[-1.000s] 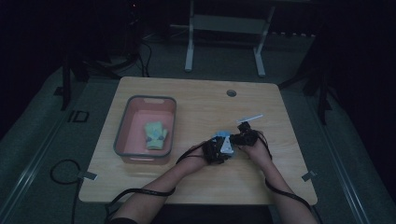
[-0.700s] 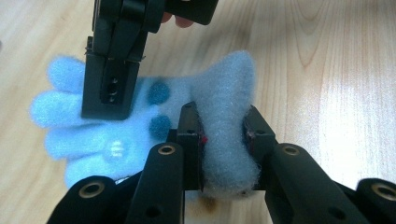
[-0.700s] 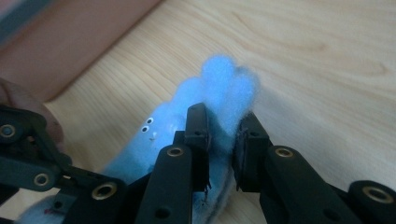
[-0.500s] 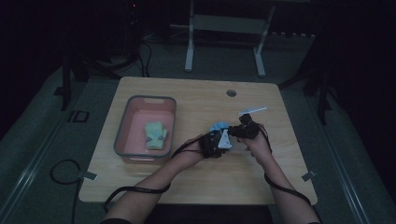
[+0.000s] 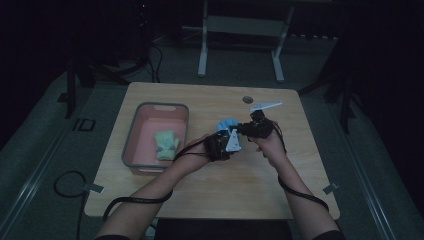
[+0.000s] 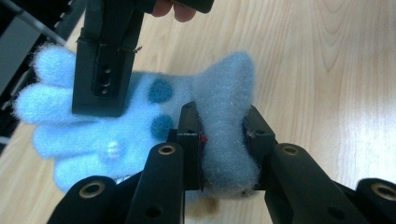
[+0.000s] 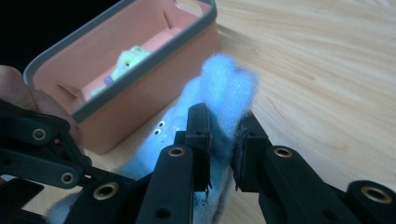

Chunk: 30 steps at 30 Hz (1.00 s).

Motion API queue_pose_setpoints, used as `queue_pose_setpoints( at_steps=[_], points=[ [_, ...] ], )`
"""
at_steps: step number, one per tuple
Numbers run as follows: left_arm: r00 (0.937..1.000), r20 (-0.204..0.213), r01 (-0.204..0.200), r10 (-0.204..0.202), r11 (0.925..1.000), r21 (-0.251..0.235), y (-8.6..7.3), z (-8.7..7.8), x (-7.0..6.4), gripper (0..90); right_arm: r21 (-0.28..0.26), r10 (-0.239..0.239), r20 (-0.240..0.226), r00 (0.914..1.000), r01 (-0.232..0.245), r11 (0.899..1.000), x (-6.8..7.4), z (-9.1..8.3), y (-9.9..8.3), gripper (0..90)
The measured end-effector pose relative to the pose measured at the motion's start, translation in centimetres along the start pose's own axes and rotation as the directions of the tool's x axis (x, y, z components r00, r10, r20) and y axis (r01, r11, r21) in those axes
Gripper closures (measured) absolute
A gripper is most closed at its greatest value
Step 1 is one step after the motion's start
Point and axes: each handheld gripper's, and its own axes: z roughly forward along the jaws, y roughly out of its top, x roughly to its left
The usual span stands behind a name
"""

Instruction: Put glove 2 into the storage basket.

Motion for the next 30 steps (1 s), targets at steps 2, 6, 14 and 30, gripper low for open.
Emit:
queue_pose_setpoints(
  at_steps=[2,6,14,30],
  points=[
    [1.0000,-0.009,-0.004,0.004,1.0000,0.006,-0.2,-0.6,0.2,74.5,-0.002,-0.010,-0.003,0.9999,0.010,1.000,0.4,0.2,0.5,79.0],
    [0.9997,-0.024,0.003,-0.003,1.0000,0.006,-0.5,-1.6,0.6,74.5,-0.006,-0.018,-0.021,0.9996,0.018,1.000,1.1,0.6,1.6,79.0],
    [0.9990,-0.045,0.005,-0.004,0.9999,0.015,-1.6,-3.3,1.1,74.5,0.009,-0.053,-0.042,0.9977,0.054,0.999,2.4,2.0,3.2,79.1],
    [0.9955,-0.081,0.052,-0.049,0.9979,0.038,-4.5,-5.9,1.8,74.5,0.027,-0.076,-0.094,0.9927,0.078,0.997,4.5,5.1,5.1,79.2]
  ],
)
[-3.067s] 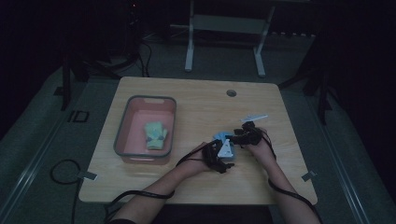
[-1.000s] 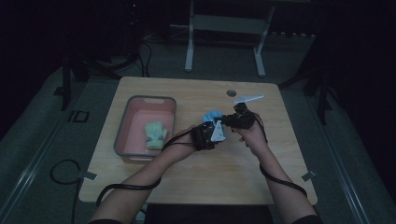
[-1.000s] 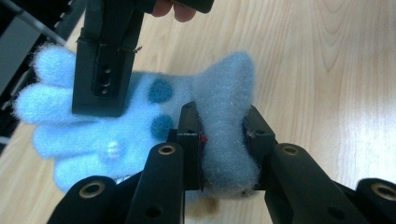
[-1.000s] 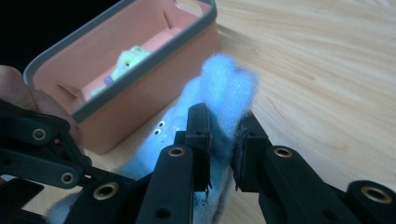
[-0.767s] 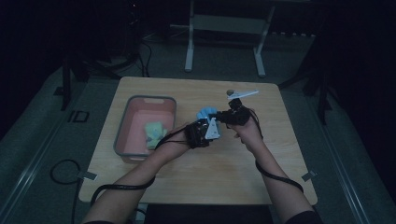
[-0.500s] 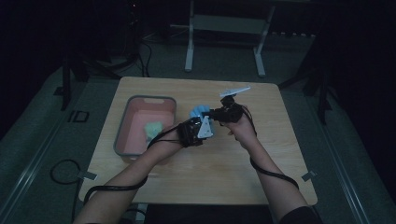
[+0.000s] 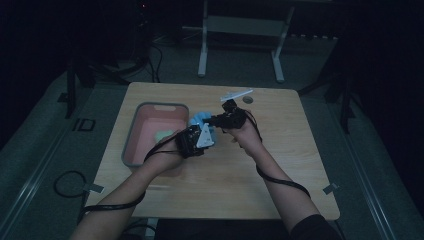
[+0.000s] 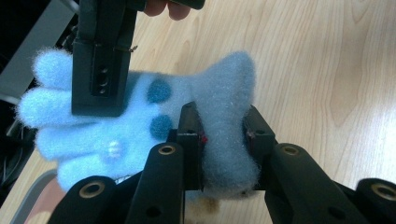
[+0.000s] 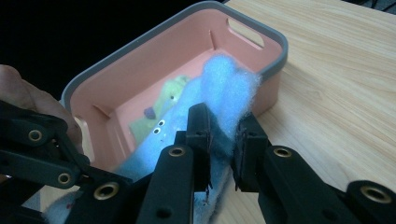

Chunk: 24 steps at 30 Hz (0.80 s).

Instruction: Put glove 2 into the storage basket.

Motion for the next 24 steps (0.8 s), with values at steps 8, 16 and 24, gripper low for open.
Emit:
queue_pose_setpoints(
  at_steps=[8,16,24],
  points=[
    [0.9996,-0.021,0.021,-0.020,0.9996,0.020,-1.5,-1.2,0.5,74.5,0.017,-0.028,-0.018,0.9995,0.028,0.999,1.1,1.8,1.2,79.3],
    [0.9979,-0.048,0.045,-0.043,0.9980,0.044,-3.1,-2.6,1.0,74.5,0.029,-0.060,-0.038,0.9975,0.061,0.998,2.5,3.7,2.6,79.3],
    [0.9961,-0.066,0.063,-0.059,0.9957,0.068,-4.5,-3.8,1.2,74.5,0.042,-0.075,-0.070,0.9948,0.078,0.996,3.4,5.5,3.5,79.6]
  ],
)
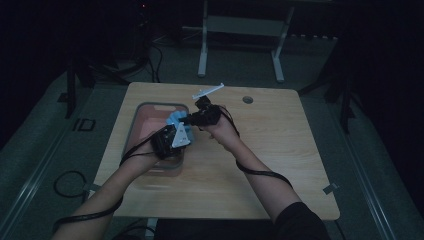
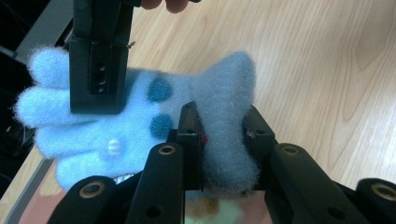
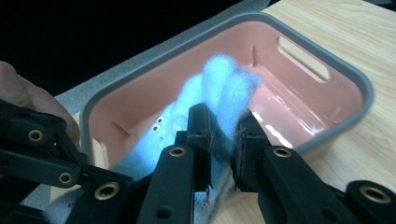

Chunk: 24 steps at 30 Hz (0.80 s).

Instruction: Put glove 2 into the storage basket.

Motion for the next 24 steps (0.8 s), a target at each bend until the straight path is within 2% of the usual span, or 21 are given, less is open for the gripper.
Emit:
queue_pose_setpoints(
  at_steps=[16,17,21,24],
  points=[
    [0.9976,-0.047,0.053,-0.051,0.9977,0.043,-3.3,-2.3,0.9,74.5,0.014,-0.031,-0.064,0.9974,0.032,0.999,2.0,4.2,2.4,79.7],
    [0.9969,-0.054,0.060,-0.057,0.9969,0.051,-4.0,-2.6,1.1,74.5,0.014,-0.033,-0.070,0.9970,0.034,0.999,2.2,4.4,2.5,79.7],
    [0.9957,-0.061,0.073,-0.070,0.9957,0.056,-4.7,-2.7,1.1,74.5,0.017,-0.033,-0.086,0.9958,0.035,0.999,2.6,5.6,2.8,79.7],
    [0.9951,-0.063,0.081,-0.076,0.9944,0.068,-5.3,-2.3,1.1,74.5,0.012,-0.031,-0.078,0.9964,0.032,0.999,2.6,6.3,2.6,79.7]
  ],
)
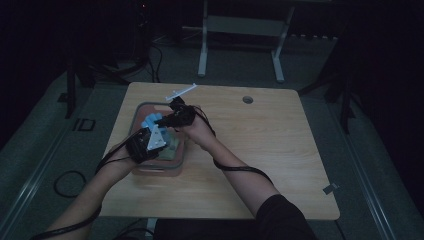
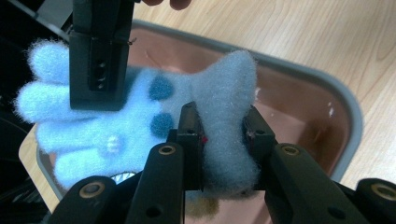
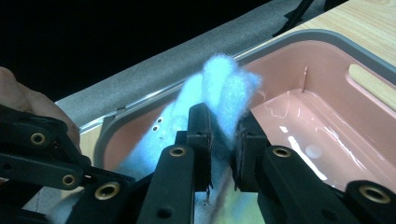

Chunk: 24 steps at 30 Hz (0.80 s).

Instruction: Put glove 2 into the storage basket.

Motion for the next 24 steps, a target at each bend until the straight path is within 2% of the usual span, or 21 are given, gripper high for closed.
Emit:
queue_pose_setpoints(
  at_steps=[4,7,10,17,24],
  points=[
    [1.0000,0.007,0.006,-0.006,0.9998,0.016,-0.5,0.6,0.0,74.5,-0.004,0.019,-0.005,0.9998,-0.019,1.000,-0.2,0.7,-0.4,79.8],
    [0.9995,0.022,0.021,-0.021,0.9996,0.019,-1.0,1.4,-0.2,74.5,0.016,0.044,-0.003,0.9990,-0.044,0.999,-0.8,1.5,-1.0,79.8],
    [0.9992,0.035,0.019,-0.019,0.9996,0.022,-1.1,1.8,-0.3,74.5,0.022,0.054,0.008,0.9985,-0.054,0.998,-1.0,1.8,-1.5,79.8],
    [0.9977,0.067,0.008,-0.010,0.9998,0.018,-0.8,3.1,-0.5,74.5,0.031,0.083,0.023,0.9963,-0.084,0.996,-2.1,1.5,-2.7,79.8],
    [0.9956,0.094,0.006,-0.008,0.9997,0.023,-0.6,4.3,-0.5,74.4,0.053,0.095,0.064,0.9934,-0.098,0.994,-3.2,1.5,-3.6,79.6]
  ],
)
